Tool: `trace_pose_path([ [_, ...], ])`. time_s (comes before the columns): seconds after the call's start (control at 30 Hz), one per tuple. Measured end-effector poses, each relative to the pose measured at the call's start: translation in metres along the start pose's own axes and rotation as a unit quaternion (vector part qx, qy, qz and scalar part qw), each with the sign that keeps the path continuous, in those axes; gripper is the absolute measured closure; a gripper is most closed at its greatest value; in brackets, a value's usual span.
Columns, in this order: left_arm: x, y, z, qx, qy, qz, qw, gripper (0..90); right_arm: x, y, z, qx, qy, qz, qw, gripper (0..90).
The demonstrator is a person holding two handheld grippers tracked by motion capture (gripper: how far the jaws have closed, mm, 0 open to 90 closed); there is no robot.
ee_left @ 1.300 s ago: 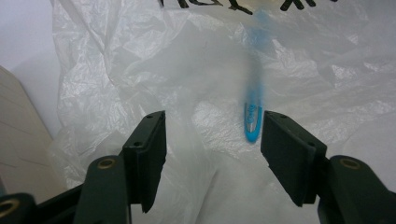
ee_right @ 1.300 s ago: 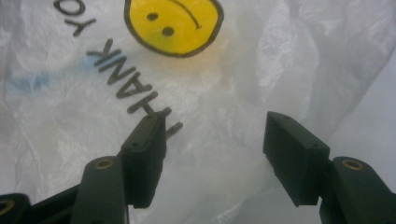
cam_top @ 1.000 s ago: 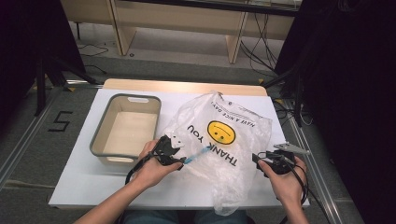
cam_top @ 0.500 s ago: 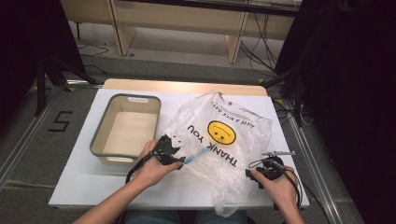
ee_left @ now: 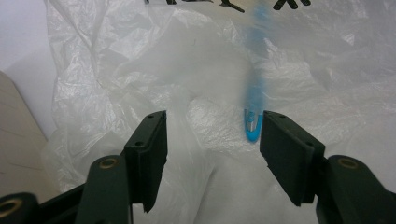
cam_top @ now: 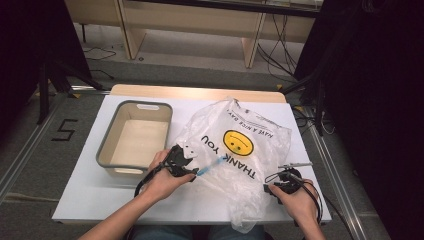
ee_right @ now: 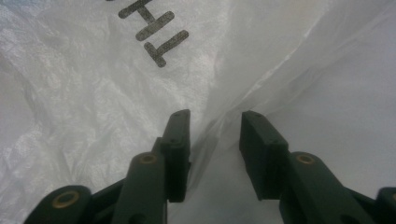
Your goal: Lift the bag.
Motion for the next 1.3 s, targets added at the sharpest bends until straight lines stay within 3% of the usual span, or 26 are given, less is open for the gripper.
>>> trace_pose_path([
  [0.23, -0.001, 0.001, 0.0, -0.001, -0.001, 0.001, 1.0, 41.3, 0.0, -0.002, 0.0, -0.012, 0.015, 0.001, 0.9998, 89.6],
  [0.37, -0.001, 0.0, 0.0, 0.001, 0.0, -0.001, 1.0, 41.2, -0.002, -0.01, 0.003, -0.017, 0.014, -0.011, 0.9997, 90.0],
  [0.63, -0.002, -0.002, 0.001, 0.015, 0.002, 0.0, 0.9999, 39.5, -0.007, -0.041, 0.015, -0.014, -0.004, -0.057, 0.9983, 90.0],
  [0.87, -0.005, -0.006, 0.0, 0.023, 0.006, -0.005, 0.9997, 36.6, -0.003, -0.06, 0.026, -0.038, -0.022, -0.082, 0.9957, 90.0],
  [1.03, 0.003, -0.009, -0.009, 0.028, 0.034, -0.014, 0.9989, 34.5, 0.001, -0.065, 0.033, -0.052, -0.041, -0.09, 0.9937, 90.0],
  [1.1, 0.008, -0.011, -0.012, 0.028, 0.045, -0.022, 0.9983, 34.4, 0.002, -0.066, 0.035, -0.057, -0.05, -0.09, 0.9931, 88.1],
  [1.2, 0.013, -0.013, -0.017, 0.016, 0.055, -0.036, 0.9977, 34.5, -0.003, -0.066, 0.034, -0.057, -0.063, -0.095, 0.9919, 76.0],
  [1.3, 0.015, -0.014, -0.018, 0.018, 0.058, -0.035, 0.9975, 35.0, -0.018, -0.06, 0.033, -0.057, -0.1, -0.102, 0.9881, 63.4],
])
Point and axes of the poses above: each handheld gripper's, and its own axes: x roughly forward along the jaws, z roughly out of its top, y roughly to its left, the point moved 6 cm from there along x, roughly forward along the jaws, and after that the axes turned 6 degrees about y, right-handed, at the moved point
